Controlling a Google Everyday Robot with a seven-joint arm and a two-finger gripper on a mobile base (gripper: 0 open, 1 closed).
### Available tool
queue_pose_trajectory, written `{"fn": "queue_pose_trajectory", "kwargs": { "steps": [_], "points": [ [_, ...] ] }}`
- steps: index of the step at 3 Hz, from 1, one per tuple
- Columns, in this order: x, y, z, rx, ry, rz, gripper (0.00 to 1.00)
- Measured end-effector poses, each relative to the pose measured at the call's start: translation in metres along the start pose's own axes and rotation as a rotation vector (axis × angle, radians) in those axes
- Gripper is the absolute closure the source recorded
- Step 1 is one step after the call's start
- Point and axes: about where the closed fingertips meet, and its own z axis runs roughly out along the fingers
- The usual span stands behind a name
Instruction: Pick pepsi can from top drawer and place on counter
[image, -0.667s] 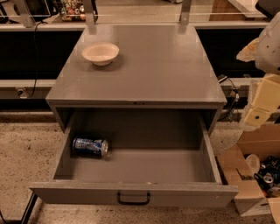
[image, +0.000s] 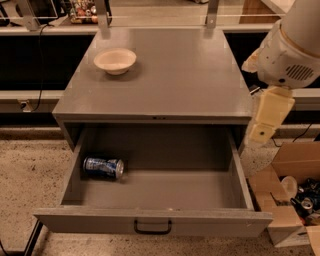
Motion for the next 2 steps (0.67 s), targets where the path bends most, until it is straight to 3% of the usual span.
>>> {"fn": "queue_pose_trajectory", "kwargs": {
  "steps": [1, 2],
  "points": [
    [-0.088, 0.005, 0.042, -0.038, -0.05, -0.111, 0.0],
    [-0.192, 0.024, 0.09, -0.074, -0.144, -0.223, 0.0]
  ]
}}
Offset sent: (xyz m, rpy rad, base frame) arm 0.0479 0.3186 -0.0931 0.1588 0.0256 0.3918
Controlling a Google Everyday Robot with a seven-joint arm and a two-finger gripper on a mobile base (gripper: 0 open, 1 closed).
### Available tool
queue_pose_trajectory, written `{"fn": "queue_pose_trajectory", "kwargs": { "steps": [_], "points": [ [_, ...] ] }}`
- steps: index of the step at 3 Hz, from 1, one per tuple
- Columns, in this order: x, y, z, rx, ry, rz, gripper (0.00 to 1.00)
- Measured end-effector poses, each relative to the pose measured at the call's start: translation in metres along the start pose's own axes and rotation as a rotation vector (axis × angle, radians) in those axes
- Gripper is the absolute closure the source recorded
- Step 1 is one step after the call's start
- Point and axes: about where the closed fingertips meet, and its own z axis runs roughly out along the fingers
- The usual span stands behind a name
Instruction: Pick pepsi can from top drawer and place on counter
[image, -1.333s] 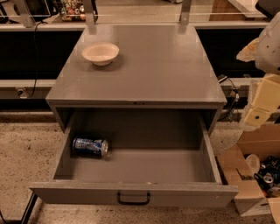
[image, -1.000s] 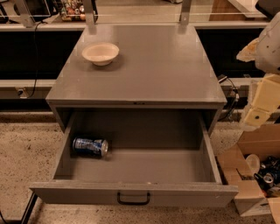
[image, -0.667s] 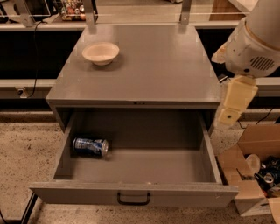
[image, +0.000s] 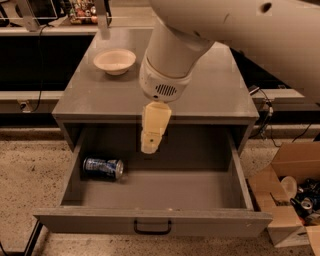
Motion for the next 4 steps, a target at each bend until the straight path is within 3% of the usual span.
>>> {"fn": "queue_pose_trajectory", "kwargs": {
  "steps": [1, 2, 4],
  "points": [
    [0.001, 0.0, 0.0, 0.0, 0.001, 0.001, 0.0],
    [0.006, -0.008, 0.033, -0.023, 0.026, 0.037, 0.0],
    [0.03, -0.008, 0.141, -0.034, 0.031, 0.177, 0.0]
  ]
}}
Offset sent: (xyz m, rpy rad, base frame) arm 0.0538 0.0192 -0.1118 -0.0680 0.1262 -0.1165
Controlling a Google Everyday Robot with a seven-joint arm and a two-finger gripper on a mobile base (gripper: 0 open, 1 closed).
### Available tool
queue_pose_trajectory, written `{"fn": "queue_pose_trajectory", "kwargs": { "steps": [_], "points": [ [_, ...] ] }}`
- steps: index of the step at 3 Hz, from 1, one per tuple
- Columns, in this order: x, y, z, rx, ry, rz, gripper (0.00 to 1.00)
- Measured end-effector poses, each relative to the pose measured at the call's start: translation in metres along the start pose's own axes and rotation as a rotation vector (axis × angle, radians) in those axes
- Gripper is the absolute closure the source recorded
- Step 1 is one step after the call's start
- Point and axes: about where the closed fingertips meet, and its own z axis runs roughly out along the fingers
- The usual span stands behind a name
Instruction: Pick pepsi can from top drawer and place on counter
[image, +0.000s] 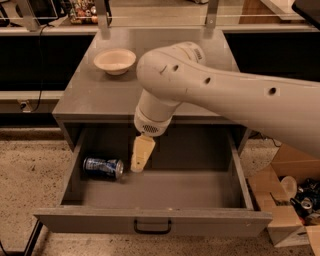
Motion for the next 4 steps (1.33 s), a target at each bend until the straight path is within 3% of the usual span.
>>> {"fn": "queue_pose_trajectory", "kwargs": {
  "steps": [1, 2, 4],
  "points": [
    [-0.0028, -0.0004, -0.0018, -0.001, -0.004, 0.002, 0.05],
    [-0.0034, -0.0007, -0.0036, -0.001, -0.004, 0.002, 0.0],
    [-0.0034, -0.0007, -0.0036, -0.001, -0.004, 0.002, 0.0]
  ]
}}
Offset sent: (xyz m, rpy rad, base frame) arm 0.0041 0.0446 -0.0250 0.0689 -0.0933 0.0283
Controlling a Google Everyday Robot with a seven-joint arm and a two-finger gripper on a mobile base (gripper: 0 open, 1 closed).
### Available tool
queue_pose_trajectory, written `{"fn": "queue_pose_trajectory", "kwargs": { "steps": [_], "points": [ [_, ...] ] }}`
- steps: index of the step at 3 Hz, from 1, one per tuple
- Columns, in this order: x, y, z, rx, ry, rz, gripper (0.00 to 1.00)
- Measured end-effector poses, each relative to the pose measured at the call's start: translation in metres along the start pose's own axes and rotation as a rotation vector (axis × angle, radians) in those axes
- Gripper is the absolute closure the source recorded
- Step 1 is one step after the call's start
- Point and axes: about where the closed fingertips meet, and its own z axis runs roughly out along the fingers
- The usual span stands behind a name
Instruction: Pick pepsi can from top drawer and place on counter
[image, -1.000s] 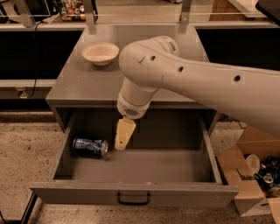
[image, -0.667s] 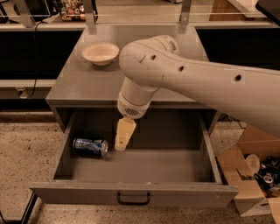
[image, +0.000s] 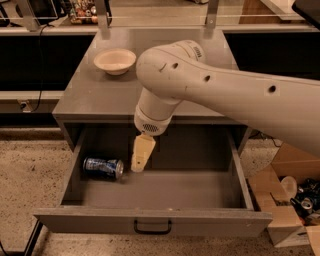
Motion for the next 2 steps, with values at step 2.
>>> {"fn": "queue_pose_trajectory", "kwargs": {
  "steps": [2],
  "points": [
    [-0.0019, 0.002, -0.0015, -0.013, 0.01, -0.006, 0.18]
  ]
}}
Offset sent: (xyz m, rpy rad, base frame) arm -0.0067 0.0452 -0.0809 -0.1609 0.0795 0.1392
